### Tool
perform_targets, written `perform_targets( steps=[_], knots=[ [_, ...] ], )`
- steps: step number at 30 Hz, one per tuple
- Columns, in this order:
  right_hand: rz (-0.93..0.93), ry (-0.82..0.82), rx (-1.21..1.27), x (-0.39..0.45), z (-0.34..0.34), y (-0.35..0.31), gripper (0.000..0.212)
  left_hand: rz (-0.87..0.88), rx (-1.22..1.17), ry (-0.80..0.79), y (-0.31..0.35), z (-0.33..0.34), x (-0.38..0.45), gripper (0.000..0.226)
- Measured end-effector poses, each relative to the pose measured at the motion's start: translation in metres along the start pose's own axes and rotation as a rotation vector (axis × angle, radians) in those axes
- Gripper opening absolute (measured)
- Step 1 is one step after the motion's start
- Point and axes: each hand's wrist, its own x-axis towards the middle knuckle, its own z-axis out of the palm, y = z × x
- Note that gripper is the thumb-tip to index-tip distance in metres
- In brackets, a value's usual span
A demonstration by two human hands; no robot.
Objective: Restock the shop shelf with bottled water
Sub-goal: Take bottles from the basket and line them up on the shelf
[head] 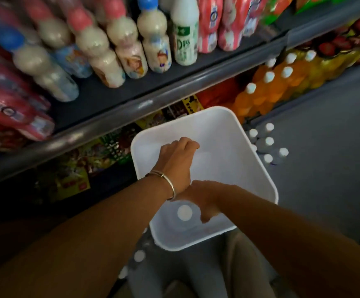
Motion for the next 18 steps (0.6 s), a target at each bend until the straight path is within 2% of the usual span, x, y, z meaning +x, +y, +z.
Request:
perform_targets(
  steps=[5, 9, 14, 18],
  knots=[
    [-0.059, 0.001, 0.078, 0.024, 0.023, 0.003, 0.083, -0.018, -0.018, -0.013, -0.004, 0.015, 0.005, 0.062],
    [0.037, 0.084, 0.238, 0.012, 0.015, 0.008, 0.079, -0.028, -0.011, -0.046, -0.002, 0.001, 0.006, 0.063],
    [0.106, 0.202, 0.325, -0.045, -0.032, 0.006, 0.078, -0.058, -0.075, -0.065, 0.014, -0.053, 0.004, 0.065],
    [0.126, 0.286, 0.352, -0.107, -0.093, -0.009, 0.077, -0.022, -0.139, -0.066, 0.039, -0.125, -0.001, 0.063]
  ],
)
